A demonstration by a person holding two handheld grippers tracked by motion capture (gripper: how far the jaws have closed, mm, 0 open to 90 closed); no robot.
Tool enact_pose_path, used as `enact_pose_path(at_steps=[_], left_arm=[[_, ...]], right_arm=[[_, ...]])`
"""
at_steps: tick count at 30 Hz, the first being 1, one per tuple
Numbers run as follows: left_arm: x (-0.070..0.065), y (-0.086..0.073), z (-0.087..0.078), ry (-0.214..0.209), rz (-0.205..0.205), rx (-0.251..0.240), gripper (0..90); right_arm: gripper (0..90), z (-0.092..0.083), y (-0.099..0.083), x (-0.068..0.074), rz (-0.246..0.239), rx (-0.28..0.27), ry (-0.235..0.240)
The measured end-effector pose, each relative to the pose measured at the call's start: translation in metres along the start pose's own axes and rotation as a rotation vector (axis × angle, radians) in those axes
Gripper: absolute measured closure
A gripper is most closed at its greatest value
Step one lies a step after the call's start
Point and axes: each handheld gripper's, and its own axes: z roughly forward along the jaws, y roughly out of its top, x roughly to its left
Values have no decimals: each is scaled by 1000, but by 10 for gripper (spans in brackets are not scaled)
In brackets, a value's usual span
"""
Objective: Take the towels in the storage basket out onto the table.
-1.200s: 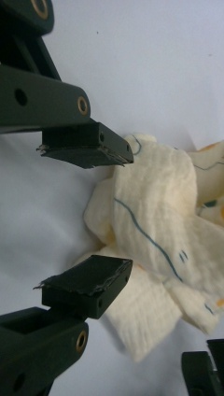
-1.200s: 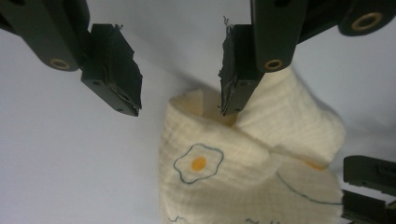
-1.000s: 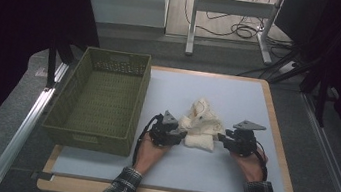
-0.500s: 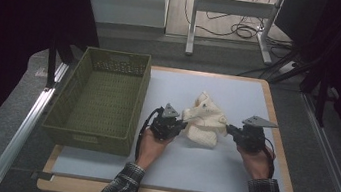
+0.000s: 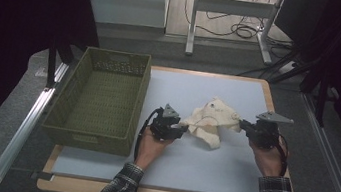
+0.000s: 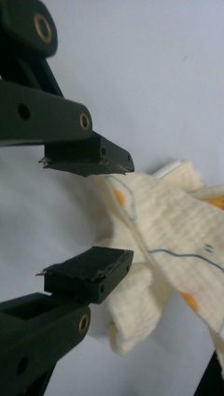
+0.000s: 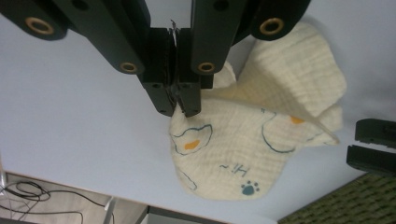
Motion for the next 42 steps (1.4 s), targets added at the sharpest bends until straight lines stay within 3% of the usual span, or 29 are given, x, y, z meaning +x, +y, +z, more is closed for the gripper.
enact_pose_path(at_steps=[3, 6, 9, 11, 15, 19, 21, 23, 27, 33, 36, 40, 42], left_arm=[[-4, 0, 6, -13, 6, 7, 481], [-7, 3, 10, 9, 16, -2, 427], [-4, 6, 13, 26, 21, -4, 399], [0, 6, 16, 16, 31, 12, 414], [10, 3, 26, -47, 13, 56, 510], [15, 1, 34, -65, -6, 92, 682], [16, 2, 33, -78, -4, 81, 798], [16, 4, 32, -65, 1, 84, 855], [21, 17, 24, 4, -16, 38, 864], [33, 52, 3, 122, -50, -68, 864], [31, 76, -15, 177, -31, -139, 864], [23, 105, -48, 200, 8, -226, 863], [14, 113, -66, 204, 46, -235, 861]], right_arm=[[871, -1, -6, -7, 15, 9, -18], [870, -1, -11, -11, 20, 18, -24], [869, -2, -14, -13, 18, 23, -25], [869, -3, -16, -15, 26, 19, -24], [868, -4, -17, -18, 37, 19, -17], [868, -3, -18, -18, 41, 23, -9], [868, -2, -19, -18, 42, 23, -6], [868, -1, -19, -18, 44, 24, 1], [869, 2, -17, -16, 46, 19, 11], [870, 10, 2, -14, 33, -4, 20], [871, 7, 19, -11, 12, -40, 9], [871, -11, 46, -6, -25, -110, -6], [870, -23, 56, -3, -40, -138, -6]])
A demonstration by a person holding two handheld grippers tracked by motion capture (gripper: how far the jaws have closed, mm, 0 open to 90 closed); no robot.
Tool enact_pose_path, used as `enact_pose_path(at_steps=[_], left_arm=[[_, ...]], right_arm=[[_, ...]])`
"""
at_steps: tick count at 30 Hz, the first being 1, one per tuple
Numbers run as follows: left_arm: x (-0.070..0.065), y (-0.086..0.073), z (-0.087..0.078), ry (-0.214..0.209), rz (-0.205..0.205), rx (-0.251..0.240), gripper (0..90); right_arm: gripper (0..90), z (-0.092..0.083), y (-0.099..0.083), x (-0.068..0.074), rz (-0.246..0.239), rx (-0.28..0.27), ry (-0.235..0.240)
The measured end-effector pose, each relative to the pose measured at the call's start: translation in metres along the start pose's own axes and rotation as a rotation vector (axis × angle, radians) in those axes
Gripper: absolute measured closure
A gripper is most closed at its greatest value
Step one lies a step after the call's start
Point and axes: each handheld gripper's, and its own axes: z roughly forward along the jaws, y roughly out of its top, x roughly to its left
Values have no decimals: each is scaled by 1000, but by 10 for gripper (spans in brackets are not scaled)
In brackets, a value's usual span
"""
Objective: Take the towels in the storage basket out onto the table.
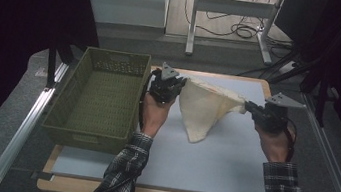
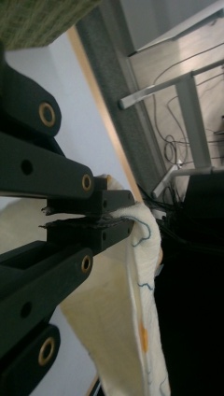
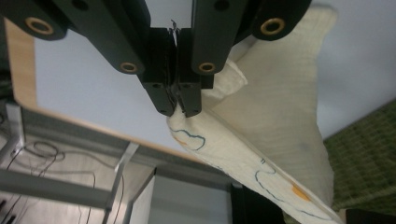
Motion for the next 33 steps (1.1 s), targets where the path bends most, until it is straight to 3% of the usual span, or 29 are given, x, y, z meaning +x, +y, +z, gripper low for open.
enact_pose_path(at_steps=[2, 5, 9, 16, 18, 22, 24, 27, 30, 33], left_arm=[[-7, -1, -11, -5, 23, 17, 856], [-18, -23, -25, -47, 34, 57, 852], [-32, -64, -31, -118, 9, 118, 847], [-53, -125, -43, -226, 11, 221, 836], [-56, -142, -43, -236, 21, 264, 824], [-55, -171, -42, -290, -21, 331, 785], [-55, -175, -44, -291, -21, 342, 681], [-53, -168, -48, -247, -14, 315, 487], [-48, -150, -46, -222, -26, 266, 416], [-44, -134, -35, -191, -29, 233, 386]], right_arm=[[869, -11, 6, 3, -19, -10, 2], [868, -21, -3, 9, -38, 13, 21], [868, -30, -37, 14, -27, 65, 59], [866, -45, -99, 29, -17, 141, 117], [863, -46, -113, 34, -17, 160, 130], [851, -47, -137, 40, 9, 207, 161], [783, -48, -146, 43, 9, 228, 175], [691, -55, -146, 40, 10, 237, 183], [649, -61, -136, 31, 10, 199, 152], [641, -54, -119, 19, 13, 178, 127]])
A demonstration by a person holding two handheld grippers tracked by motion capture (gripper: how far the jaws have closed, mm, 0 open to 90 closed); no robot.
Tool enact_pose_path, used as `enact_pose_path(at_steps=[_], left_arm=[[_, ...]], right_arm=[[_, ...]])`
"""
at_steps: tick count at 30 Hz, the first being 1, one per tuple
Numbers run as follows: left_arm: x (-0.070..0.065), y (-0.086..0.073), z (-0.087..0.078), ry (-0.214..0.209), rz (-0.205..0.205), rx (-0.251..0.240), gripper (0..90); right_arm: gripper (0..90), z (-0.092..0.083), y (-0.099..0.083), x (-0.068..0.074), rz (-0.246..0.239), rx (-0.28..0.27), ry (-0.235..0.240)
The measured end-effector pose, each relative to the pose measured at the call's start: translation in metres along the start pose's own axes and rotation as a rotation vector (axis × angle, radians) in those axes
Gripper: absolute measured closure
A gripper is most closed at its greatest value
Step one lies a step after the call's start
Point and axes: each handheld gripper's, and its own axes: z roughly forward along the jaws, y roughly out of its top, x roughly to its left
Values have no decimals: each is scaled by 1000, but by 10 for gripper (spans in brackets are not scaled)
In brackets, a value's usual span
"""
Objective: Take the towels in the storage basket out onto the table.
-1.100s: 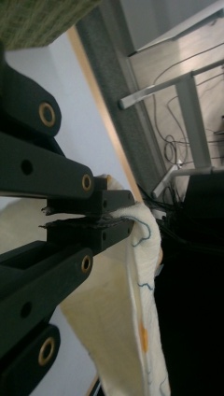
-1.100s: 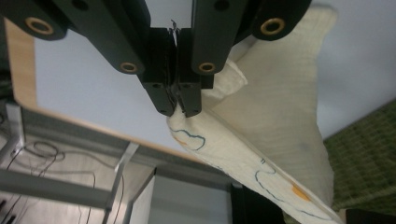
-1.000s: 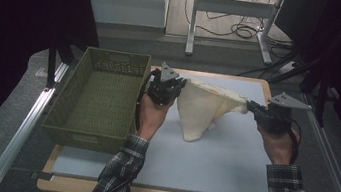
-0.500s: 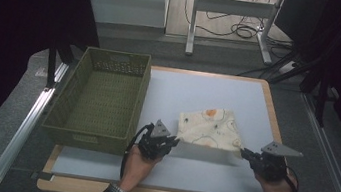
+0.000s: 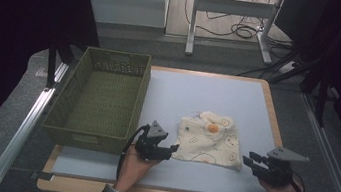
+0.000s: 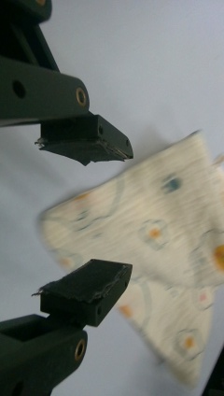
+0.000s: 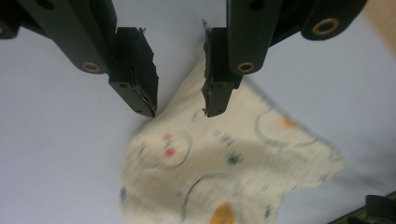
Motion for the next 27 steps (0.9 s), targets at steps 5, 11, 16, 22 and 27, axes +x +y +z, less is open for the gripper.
enact_pose_path(at_steps=[5, 11, 16, 22, 27], left_arm=[[15, 22, 25, -14, -66, -27, 378], [34, 30, 64, -9, -121, 28, 318], [35, 27, 86, -57, -140, 65, 367], [30, 27, 77, -66, -103, 27, 829], [32, 35, 50, -46, -88, -28, 871]], right_arm=[[618, 29, 26, -19, 7, 2, -35], [510, 70, 41, -33, 16, 23, -31], [504, 98, 38, -38, 29, 67, -20], [871, 101, 37, -32, 26, 71, -10], [878, 73, 52, -24, -18, 19, -45]])
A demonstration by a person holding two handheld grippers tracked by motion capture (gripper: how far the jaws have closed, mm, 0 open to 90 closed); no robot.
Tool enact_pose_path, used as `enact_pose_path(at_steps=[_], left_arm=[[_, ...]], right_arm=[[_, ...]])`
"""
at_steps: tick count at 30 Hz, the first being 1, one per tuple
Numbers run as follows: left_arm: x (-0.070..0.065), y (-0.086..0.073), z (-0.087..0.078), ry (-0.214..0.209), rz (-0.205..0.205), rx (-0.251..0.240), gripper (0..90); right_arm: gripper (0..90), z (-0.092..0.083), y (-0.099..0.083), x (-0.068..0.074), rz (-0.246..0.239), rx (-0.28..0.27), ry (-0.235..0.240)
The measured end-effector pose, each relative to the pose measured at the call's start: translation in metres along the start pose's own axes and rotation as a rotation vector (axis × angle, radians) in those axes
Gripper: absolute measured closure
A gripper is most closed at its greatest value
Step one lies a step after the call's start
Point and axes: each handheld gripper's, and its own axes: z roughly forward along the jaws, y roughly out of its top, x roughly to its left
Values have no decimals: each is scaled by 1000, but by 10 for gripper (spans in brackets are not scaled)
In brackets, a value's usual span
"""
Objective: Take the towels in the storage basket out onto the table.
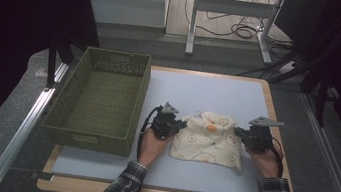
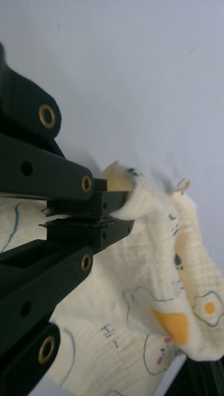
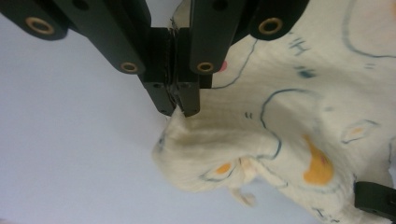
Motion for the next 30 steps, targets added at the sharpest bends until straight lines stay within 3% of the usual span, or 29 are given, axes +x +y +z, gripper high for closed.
enact_pose_path(at_steps=[3, 6, 11, 13, 15, 18, 23, 27, 30], left_arm=[[-7, 1, -16, -4, 18, -18, 872], [-18, -7, -30, -10, 31, 7, 869], [-31, -41, -41, -38, 27, 90, 838], [-33, -53, -42, -50, 19, 115, 769], [-34, -57, -44, -21, 29, 111, 644], [-33, -47, -51, 2, 23, 56, 499], [-29, -17, -50, 26, 24, -19, 407], [-23, 2, -24, 8, 12, 10, 419], [-18, 5, -4, -5, 3, 56, 439]], right_arm=[[878, -23, 9, 7, -32, -26, -11], [876, -43, 7, 15, -49, -22, 9], [871, -51, -25, 31, -59, 48, 59], [867, -49, -40, 37, -63, 69, 72], [863, -45, -52, 42, -62, 90, 83], [862, -41, -63, 46, -60, 115, 91], [836, -49, -68, 46, -46, 111, 103], [773, -63, -61, 40, -41, 83, 89], [739, -71, -51, 33, -44, 59, 70]])
